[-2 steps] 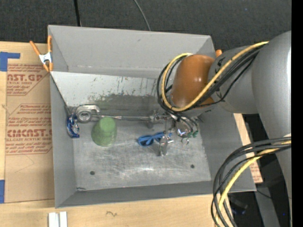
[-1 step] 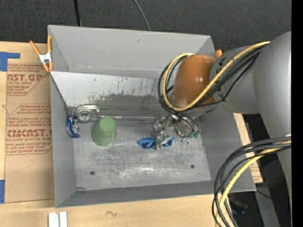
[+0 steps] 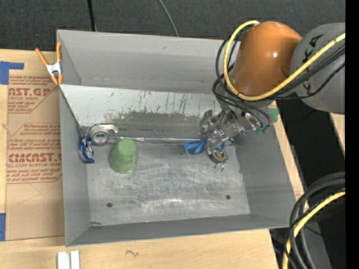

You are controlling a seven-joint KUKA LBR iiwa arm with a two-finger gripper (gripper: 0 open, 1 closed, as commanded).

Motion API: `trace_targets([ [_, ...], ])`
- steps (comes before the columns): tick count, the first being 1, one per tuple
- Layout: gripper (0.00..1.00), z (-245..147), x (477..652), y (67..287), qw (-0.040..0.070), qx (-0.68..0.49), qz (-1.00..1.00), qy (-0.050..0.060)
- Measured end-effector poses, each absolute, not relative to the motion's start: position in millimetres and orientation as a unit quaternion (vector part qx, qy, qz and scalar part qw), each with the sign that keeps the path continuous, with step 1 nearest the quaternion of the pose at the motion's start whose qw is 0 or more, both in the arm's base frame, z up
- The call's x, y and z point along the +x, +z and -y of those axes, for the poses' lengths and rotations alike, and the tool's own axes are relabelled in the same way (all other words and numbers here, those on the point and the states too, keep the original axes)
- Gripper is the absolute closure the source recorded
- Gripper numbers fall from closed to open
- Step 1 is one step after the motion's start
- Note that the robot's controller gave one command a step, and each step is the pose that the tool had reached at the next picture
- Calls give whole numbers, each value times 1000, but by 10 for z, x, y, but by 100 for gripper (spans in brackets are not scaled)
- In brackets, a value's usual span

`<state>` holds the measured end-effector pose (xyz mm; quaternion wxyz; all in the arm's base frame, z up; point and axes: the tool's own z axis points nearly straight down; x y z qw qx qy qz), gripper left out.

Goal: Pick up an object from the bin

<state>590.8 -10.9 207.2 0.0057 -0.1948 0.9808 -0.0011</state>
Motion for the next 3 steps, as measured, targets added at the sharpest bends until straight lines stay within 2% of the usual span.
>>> trace_targets([
  [1,0,102,5890,2021,2,-195,-981,0],
  [2,0,169,5446,715,4,-344,-939,0],
  [3,100,191,5441,738,0,-344,-939,-1],
])
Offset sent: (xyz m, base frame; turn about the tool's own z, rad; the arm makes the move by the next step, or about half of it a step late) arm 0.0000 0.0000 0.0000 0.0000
